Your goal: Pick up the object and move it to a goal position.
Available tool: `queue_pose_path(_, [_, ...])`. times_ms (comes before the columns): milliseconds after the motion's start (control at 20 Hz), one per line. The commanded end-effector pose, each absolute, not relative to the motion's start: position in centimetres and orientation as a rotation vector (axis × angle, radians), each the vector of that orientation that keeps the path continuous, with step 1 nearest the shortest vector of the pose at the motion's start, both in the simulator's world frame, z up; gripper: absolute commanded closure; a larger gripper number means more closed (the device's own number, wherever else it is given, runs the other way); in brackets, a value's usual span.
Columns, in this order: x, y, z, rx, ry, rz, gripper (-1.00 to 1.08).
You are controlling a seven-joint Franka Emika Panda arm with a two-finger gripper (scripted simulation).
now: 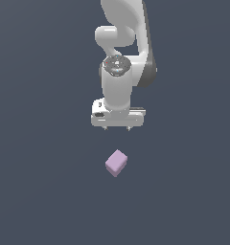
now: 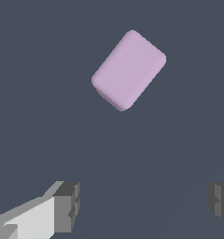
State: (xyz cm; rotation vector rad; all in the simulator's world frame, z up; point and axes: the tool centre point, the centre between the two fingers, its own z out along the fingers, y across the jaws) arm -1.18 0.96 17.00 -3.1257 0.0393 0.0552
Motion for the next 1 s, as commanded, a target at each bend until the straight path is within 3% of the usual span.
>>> queue_pose_path(0, [-1.2,1.0,17.0,-3.126,0.039,0.055,-0.92])
queue_pose_path(450, [-0.9,4.6,17.8,-3.12,-0.04,0.046,-0.92])
queue_pose_path(950, [-0.3,4.4,17.5,-3.119,0.022,0.045,-0.92])
